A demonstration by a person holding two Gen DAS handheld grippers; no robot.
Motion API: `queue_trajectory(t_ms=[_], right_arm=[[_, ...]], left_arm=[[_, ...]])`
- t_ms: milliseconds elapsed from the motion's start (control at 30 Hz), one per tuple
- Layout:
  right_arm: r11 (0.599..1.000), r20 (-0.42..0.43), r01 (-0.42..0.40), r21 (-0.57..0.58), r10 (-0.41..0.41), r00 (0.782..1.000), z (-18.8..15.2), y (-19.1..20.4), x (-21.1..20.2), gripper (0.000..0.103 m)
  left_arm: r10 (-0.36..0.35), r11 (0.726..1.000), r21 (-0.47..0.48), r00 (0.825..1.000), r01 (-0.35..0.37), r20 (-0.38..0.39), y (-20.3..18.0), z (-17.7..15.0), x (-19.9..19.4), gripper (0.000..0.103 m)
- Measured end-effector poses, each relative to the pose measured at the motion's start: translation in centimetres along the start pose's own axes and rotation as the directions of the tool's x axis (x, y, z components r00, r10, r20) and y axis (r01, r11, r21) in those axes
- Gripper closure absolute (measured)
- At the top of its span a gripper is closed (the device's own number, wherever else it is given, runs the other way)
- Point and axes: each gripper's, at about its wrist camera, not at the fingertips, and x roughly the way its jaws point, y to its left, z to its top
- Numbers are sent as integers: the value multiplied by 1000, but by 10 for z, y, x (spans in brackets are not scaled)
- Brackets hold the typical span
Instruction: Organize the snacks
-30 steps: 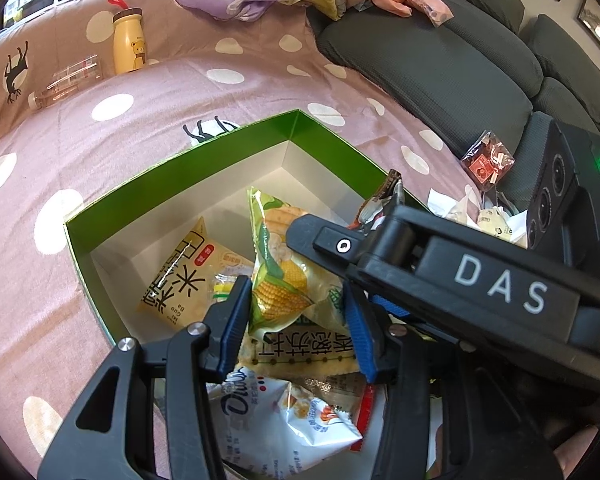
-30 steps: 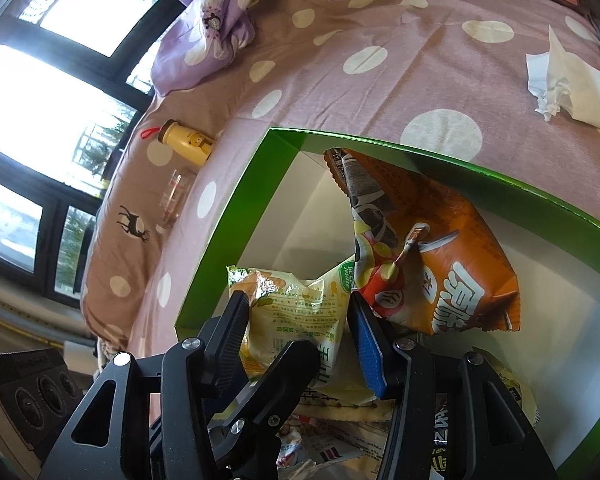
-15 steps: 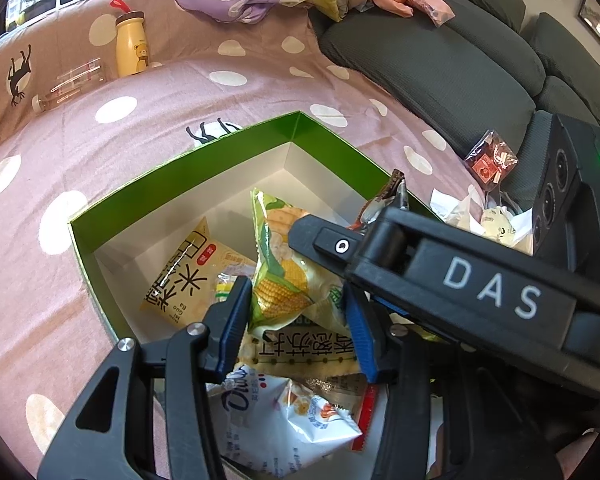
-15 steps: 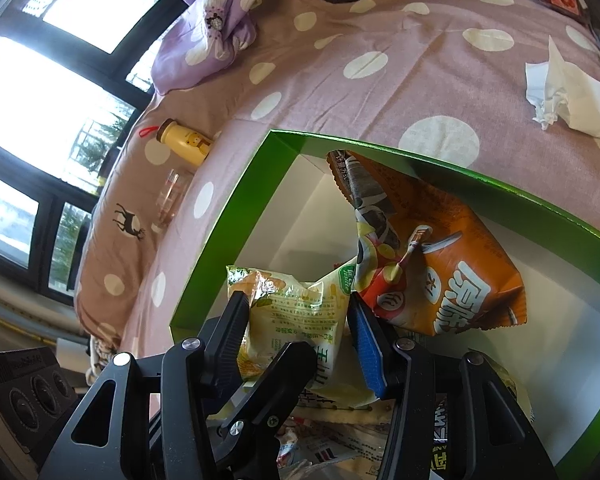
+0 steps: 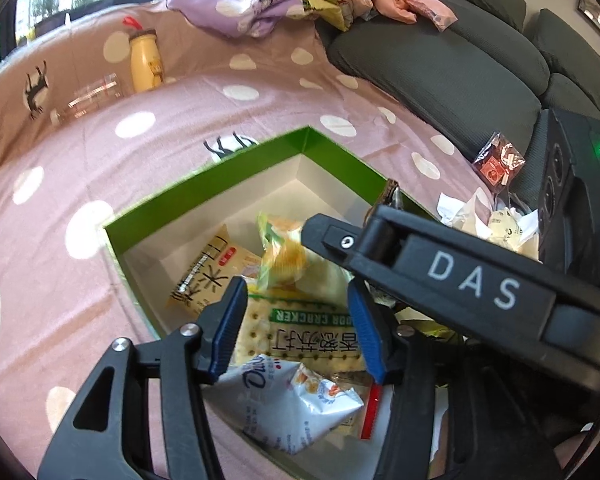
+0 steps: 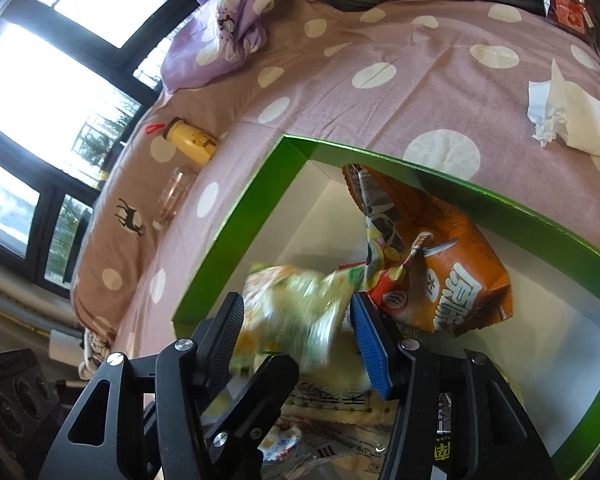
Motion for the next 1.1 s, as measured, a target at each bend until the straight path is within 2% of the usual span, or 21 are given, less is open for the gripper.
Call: queue_trajectory(t_ms=[133, 200, 267, 333, 433, 500, 533, 667, 867, 1100], right_arm=[[1000, 32, 11, -22, -11, 999, -1, 4, -9, 39], [999, 48, 20, -31, -18, 999, -2, 6, -14, 37], [999, 59, 25, -33, -23, 998, -1, 7, -17, 35], [998, 62, 33, -48, -30, 998, -2, 10, -18, 33], [996, 61, 60, -72, -56, 997, -4, 16, -18, 28], [993, 69, 79, -92, -73, 995, -8, 22, -20, 24], [991, 72, 85, -105, -78, 994, -9, 26, -20, 23], [983, 97, 115, -146, -101, 990, -18, 40, -29, 17], [971, 135, 139, -193, -114, 984, -29, 55, -41, 13], [955, 152, 202, -215, -171, 973, -38, 66, -43, 13]], left_arm=[[15, 1000, 14, 1000, -16, 24, -1, 1, -11, 42], [40, 999, 20, 998, -40, 39, -2, 1, -16, 35], [65, 998, 17, 996, -66, 56, 0, 2, -21, 22], [62, 998, 19, 996, -64, 68, 3, 0, -27, 14], [89, 996, 13, 992, -91, 85, 8, -3, -36, 13], [125, 992, 6, 988, -126, 96, 13, -7, -43, 7], [142, 990, 1, 984, -143, 105, 17, -9, -48, 0], [156, 987, -46, 978, -151, 139, 29, -19, -60, 1], [107, 989, -112, 984, -92, 142, 40, -24, -69, 1], [82, 986, -155, 988, -62, 129, 48, -28, -75, 1]])
